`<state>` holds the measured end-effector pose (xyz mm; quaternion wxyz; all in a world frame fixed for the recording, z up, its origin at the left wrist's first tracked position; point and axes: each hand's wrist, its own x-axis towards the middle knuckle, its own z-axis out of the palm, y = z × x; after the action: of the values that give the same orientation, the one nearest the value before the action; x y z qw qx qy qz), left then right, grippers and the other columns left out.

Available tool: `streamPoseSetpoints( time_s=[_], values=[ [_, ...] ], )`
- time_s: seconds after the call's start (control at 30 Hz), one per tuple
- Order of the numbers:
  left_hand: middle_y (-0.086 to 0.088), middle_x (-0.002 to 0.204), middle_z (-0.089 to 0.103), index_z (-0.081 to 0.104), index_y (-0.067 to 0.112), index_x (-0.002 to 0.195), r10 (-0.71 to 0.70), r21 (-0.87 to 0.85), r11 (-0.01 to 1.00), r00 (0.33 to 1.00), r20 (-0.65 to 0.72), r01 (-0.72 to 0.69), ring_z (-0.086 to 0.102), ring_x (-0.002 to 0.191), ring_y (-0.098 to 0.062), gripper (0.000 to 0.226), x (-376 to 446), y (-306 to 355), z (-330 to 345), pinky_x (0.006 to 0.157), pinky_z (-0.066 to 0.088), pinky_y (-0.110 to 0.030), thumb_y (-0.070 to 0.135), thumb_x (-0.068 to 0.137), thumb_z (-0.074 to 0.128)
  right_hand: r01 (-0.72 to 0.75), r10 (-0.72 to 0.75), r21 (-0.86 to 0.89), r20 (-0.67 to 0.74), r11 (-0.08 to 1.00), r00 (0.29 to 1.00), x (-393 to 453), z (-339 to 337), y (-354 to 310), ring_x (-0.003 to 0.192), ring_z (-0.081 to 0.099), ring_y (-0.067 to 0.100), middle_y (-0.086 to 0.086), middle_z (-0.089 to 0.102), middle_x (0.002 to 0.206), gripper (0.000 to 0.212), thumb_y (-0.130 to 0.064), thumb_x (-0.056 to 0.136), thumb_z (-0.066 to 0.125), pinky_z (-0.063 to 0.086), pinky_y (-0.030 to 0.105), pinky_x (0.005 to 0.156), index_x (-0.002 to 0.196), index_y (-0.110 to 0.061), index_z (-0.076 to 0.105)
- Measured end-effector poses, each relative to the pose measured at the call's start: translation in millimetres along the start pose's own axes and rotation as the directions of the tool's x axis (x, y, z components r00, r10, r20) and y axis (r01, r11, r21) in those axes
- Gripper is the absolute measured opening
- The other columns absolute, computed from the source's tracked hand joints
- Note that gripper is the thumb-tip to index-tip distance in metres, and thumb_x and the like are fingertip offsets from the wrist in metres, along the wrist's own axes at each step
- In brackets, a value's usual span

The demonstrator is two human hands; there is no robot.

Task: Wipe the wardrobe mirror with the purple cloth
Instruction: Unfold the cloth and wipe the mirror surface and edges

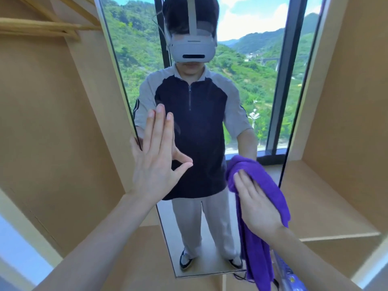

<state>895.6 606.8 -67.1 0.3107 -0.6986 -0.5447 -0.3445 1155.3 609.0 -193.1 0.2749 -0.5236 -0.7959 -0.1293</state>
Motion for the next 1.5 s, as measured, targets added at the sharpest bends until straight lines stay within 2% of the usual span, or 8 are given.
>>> streamPoseSetpoints(
  time_s=[0.13,0.43,0.6,0.83,0.93,1.1,1.23,1.5],
  values=[
    [-0.007,0.174,0.007,0.017,0.007,0.163,-0.011,-0.042,0.999,1.000,-0.023,0.010,-0.002,0.160,-0.016,0.118,-3,-1,2,0.111,0.031,-0.065,0.054,0.078,0.082,0.304,-0.294,-0.057,0.138,0.951,0.946,18,-12,-14,0.146,0.032,0.017,-0.002,0.019,0.167,0.095,0.005,0.077,0.061,0.032,0.029,0.117,0.160,-0.011,0.017],
    [-0.010,0.169,0.023,0.026,0.008,0.159,-0.008,-0.289,0.957,0.992,-0.127,-0.029,0.018,0.156,-0.021,0.099,-11,-5,1,0.118,0.025,-0.065,0.021,0.080,0.083,0.268,-0.269,-0.033,-0.183,0.963,0.945,122,-86,-62,0.157,0.007,0.018,0.009,0.007,0.170,0.079,-0.007,0.095,0.052,0.008,0.032,0.127,0.161,-0.005,0.008],
    [-0.020,0.161,0.033,0.042,0.000,0.148,-0.096,-0.534,0.843,0.960,-0.263,-0.062,0.031,0.151,-0.030,0.080,-2,-1,-9,0.120,0.028,-0.043,-0.011,0.071,0.065,0.461,-0.461,-0.038,0.003,0.887,0.887,117,-68,-78,0.156,0.011,0.017,0.005,0.008,0.169,0.086,0.003,0.085,0.050,0.010,0.028,0.126,0.161,-0.005,0.012],
    [-0.014,0.169,0.017,0.038,0.005,0.154,0.040,-0.381,0.922,0.995,-0.087,-0.070,0.016,0.157,-0.025,0.085,-4,-30,-12,0.126,0.018,-0.037,0.005,0.079,0.078,0.441,-0.441,-0.155,0.034,0.884,0.897,98,-63,-59,0.149,0.034,0.019,0.008,0.030,0.164,0.087,-0.003,0.078,0.068,0.024,0.031,0.121,0.157,-0.002,0.031],
    [0.006,0.170,-0.003,0.016,0.022,0.162,-0.119,-0.433,0.895,0.993,-0.001,0.107,0.006,0.158,-0.014,0.109,-8,-45,-12,0.117,0.039,-0.049,0.022,0.079,0.087,0.383,-0.395,-0.192,-0.031,0.904,0.918,106,-74,-55,0.153,0.027,0.024,0.012,0.026,0.165,0.085,-0.005,0.080,0.060,0.023,0.037,0.120,0.158,0.000,0.026],
    [0.027,0.141,0.022,-0.015,0.050,0.158,-0.141,-0.563,0.784,0.958,0.250,0.263,0.037,0.128,0.010,0.134,-15,-45,-4,0.086,0.042,0.000,0.020,0.079,0.089,0.327,-0.343,-0.127,-0.129,0.936,0.930,123,-86,-64,0.155,0.018,0.023,0.012,0.019,0.167,0.080,-0.008,0.085,0.050,0.016,0.036,0.126,0.159,-0.003,0.019],
    [0.014,0.128,0.027,-0.026,0.049,0.155,-0.170,-0.468,0.835,0.945,0.278,0.288,0.049,0.086,0.002,0.138,-16,-42,2,0.055,0.038,-0.013,0.025,0.080,0.088,0.345,-0.350,-0.058,-0.150,0.937,0.925,139,-87,-85,0.157,0.013,0.021,0.009,0.010,0.170,0.080,-0.010,0.087,0.042,0.022,0.042,0.125,0.161,-0.005,0.013],
    [0.015,0.127,0.038,-0.025,0.049,0.155,-0.110,-0.528,0.813,0.956,0.273,0.245,0.060,0.100,-0.008,0.135,-16,-51,-2,0.073,0.058,-0.036,0.029,0.082,0.087,0.517,-0.516,0.037,0.153,0.855,0.843,100,-34,-86,0.156,0.015,0.014,-0.002,0.001,0.169,0.085,-0.007,0.092,0.052,0.019,0.034,0.125,0.163,-0.012,0.005]
  ],
)
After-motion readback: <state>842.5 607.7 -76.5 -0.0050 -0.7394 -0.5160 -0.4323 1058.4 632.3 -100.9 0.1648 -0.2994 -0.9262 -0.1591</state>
